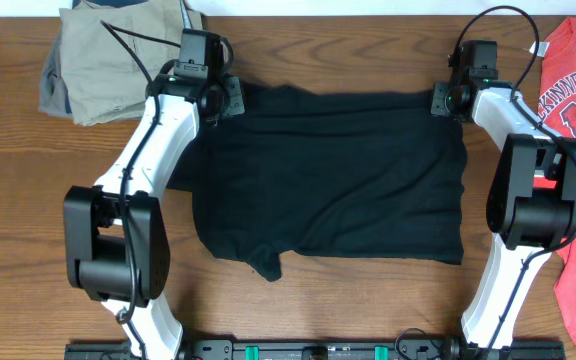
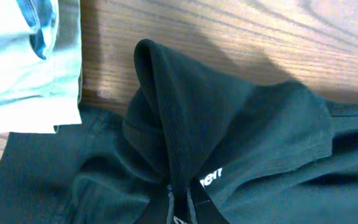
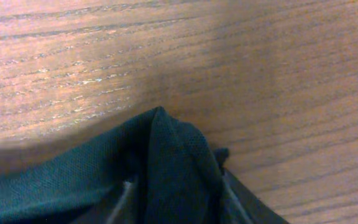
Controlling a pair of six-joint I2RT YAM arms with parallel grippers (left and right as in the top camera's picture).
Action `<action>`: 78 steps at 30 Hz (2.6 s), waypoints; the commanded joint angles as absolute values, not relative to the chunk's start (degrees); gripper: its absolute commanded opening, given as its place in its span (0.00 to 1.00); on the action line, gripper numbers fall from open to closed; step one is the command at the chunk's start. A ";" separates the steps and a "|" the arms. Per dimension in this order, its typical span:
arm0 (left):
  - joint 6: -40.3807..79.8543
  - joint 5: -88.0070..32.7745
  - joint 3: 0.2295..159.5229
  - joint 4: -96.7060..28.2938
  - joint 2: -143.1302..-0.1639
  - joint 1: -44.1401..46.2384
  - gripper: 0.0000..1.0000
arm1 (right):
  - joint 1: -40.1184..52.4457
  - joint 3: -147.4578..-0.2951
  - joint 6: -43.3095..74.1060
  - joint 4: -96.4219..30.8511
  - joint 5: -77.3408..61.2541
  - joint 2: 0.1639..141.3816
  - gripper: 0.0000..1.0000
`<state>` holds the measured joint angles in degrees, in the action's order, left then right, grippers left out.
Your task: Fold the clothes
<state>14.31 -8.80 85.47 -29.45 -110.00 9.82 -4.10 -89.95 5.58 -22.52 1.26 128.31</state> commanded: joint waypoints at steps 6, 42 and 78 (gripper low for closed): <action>13.80 -8.12 85.32 -29.28 -111.11 9.78 0.06 | -4.23 -89.78 7.25 -23.09 3.29 131.41 0.01; 15.92 -9.78 85.30 -48.25 -95.59 9.82 0.07 | -5.30 -89.95 19.77 -47.77 5.56 110.13 0.01; 18.06 -0.43 79.66 -64.93 -102.61 9.82 0.16 | 2.07 -89.82 20.75 -74.63 3.68 108.97 0.01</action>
<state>18.00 -1.26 79.88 -64.62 -102.21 9.98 0.10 -89.91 19.99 -74.48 2.28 110.91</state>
